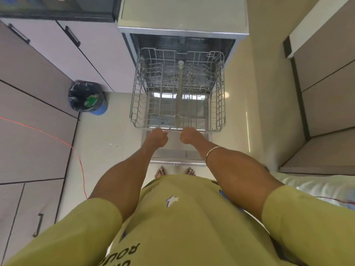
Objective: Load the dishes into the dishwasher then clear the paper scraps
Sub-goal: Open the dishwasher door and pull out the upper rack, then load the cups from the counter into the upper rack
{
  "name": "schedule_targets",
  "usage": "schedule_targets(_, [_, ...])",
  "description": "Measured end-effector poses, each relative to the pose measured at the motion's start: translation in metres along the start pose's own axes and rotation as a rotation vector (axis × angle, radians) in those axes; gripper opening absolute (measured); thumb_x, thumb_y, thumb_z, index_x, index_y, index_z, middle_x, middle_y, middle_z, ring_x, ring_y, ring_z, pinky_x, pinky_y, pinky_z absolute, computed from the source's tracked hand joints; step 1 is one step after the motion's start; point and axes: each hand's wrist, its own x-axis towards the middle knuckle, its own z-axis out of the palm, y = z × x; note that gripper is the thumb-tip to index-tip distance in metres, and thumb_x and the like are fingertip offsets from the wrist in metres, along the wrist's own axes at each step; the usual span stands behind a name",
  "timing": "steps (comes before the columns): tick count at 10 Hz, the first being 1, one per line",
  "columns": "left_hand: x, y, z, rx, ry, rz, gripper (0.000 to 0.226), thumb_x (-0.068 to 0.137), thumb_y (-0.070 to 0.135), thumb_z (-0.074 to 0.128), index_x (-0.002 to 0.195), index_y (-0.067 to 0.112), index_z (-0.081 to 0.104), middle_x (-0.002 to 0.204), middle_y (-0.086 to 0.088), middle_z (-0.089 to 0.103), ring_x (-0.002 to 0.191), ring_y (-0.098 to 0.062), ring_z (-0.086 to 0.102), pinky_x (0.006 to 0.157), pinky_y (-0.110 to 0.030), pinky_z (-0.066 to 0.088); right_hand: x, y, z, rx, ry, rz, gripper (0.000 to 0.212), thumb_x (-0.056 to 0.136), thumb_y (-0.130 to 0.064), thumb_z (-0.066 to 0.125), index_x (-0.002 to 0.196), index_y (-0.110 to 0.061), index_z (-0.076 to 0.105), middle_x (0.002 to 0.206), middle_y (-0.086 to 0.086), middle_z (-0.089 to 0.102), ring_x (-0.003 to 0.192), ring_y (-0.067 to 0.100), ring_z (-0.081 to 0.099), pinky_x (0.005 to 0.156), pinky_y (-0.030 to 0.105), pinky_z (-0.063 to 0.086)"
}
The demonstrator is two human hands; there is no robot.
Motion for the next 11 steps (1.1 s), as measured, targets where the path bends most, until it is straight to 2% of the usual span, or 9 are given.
schedule_targets(1, [0.000, 0.002, -0.007, -0.051, 0.044, 0.000, 0.041, 0.105, 0.019, 0.028, 0.127, 0.000, 0.057, 0.131, -0.027, 0.054, 0.123, -0.042, 0.051, 0.104, -0.054, 0.043, 0.009, -0.003, -0.001, -0.064, 0.013, -0.008, 0.056, 0.102, -0.042, 0.036, 0.143, -0.005, 0.045, 0.148, 0.016, 0.043, 0.134, 0.035, 0.044, 0.108, 0.043, 0.039])
schedule_targets(2, [-0.006, -0.006, -0.010, -0.096, 0.100, -0.030, 0.038, 0.103, 0.017, 0.032, 0.127, 0.003, 0.059, 0.130, -0.023, 0.058, 0.119, -0.040, 0.056, 0.100, -0.053, 0.048, 0.016, -0.015, -0.004, -0.122, 0.013, -0.053, 0.059, 0.101, -0.043, 0.036, 0.147, -0.007, 0.040, 0.150, 0.018, 0.042, 0.133, 0.037, 0.046, 0.108, 0.045, 0.041])
schedule_targets(3, [0.002, -0.036, -0.003, -0.135, 0.112, -0.078, 0.039, 0.099, 0.023, 0.034, 0.125, 0.008, 0.060, 0.126, -0.018, 0.061, 0.112, -0.035, 0.060, 0.097, -0.050, 0.051, 0.020, -0.036, -0.010, -0.205, -0.004, -0.136, 0.050, 0.101, -0.035, 0.036, 0.144, -0.011, 0.045, 0.144, 0.017, 0.049, 0.127, 0.037, 0.050, 0.103, 0.046, 0.043])
schedule_targets(4, [-0.017, -0.056, -0.016, -0.150, 0.145, -0.122, 0.042, 0.098, 0.028, 0.034, 0.125, 0.008, 0.059, 0.130, -0.015, 0.061, 0.115, -0.034, 0.059, 0.100, -0.047, 0.048, 0.035, -0.062, -0.006, -0.255, -0.001, -0.181, 0.050, 0.101, -0.034, 0.030, 0.137, -0.008, 0.053, 0.141, 0.014, 0.053, 0.128, 0.036, 0.050, 0.107, 0.048, 0.041])
schedule_targets(5, [-0.028, -0.080, -0.027, -0.134, 0.186, -0.151, 0.043, 0.105, 0.026, 0.033, 0.136, 0.002, 0.050, 0.139, -0.018, 0.052, 0.126, -0.039, 0.050, 0.107, -0.046, 0.039, 0.041, -0.093, 0.002, -0.256, 0.018, -0.182, 0.055, 0.101, -0.039, 0.028, 0.142, -0.009, 0.048, 0.147, 0.015, 0.047, 0.134, 0.036, 0.044, 0.112, 0.050, 0.033])
schedule_targets(6, [-0.029, -0.120, -0.037, -0.200, 0.215, -0.244, 0.054, 0.106, 0.038, 0.028, 0.137, -0.004, 0.045, 0.141, -0.024, 0.047, 0.130, -0.040, 0.045, 0.109, -0.045, 0.034, 0.008, -0.136, -0.004, -0.215, 0.020, -0.225, 0.043, 0.101, -0.030, 0.038, 0.133, -0.006, 0.054, 0.138, 0.016, 0.053, 0.128, 0.037, 0.049, 0.107, 0.046, 0.040])
schedule_targets(8, [-0.045, -0.225, -0.066, -0.225, 0.229, -0.304, 0.053, 0.105, 0.041, 0.028, 0.141, 0.004, 0.041, 0.146, -0.018, 0.043, 0.134, -0.036, 0.041, 0.108, -0.044, 0.034, -0.009, -0.251, 0.017, -0.122, 0.009, -0.204, 0.036, 0.099, -0.023, 0.042, 0.126, -0.007, 0.059, 0.129, 0.016, 0.058, 0.121, 0.036, 0.053, 0.098, 0.043, 0.043])
schedule_targets(9, [-0.057, -0.282, -0.078, -0.180, 0.259, -0.321, 0.056, 0.106, 0.040, 0.025, 0.142, 0.000, 0.038, 0.146, -0.020, 0.042, 0.133, -0.037, 0.041, 0.108, -0.043, 0.032, -0.013, -0.302, 0.039, -0.106, 0.037, -0.286, 0.040, 0.100, -0.028, 0.041, 0.130, -0.005, 0.055, 0.134, 0.018, 0.053, 0.125, 0.038, 0.049, 0.104, 0.046, 0.041])
schedule_targets(11, [-0.066, -0.375, -0.111, -0.203, 0.344, -0.330, 0.054, 0.106, 0.039, 0.026, 0.133, -0.003, 0.046, 0.137, -0.025, 0.050, 0.125, -0.040, 0.048, 0.104, -0.045, 0.037, 0.001, -0.402, 0.073, -0.150, 0.047, -0.316, 0.060, 0.104, -0.043, 0.026, 0.152, -0.007, 0.027, 0.159, 0.013, 0.027, 0.146, 0.033, 0.026, 0.118, 0.045, 0.025])
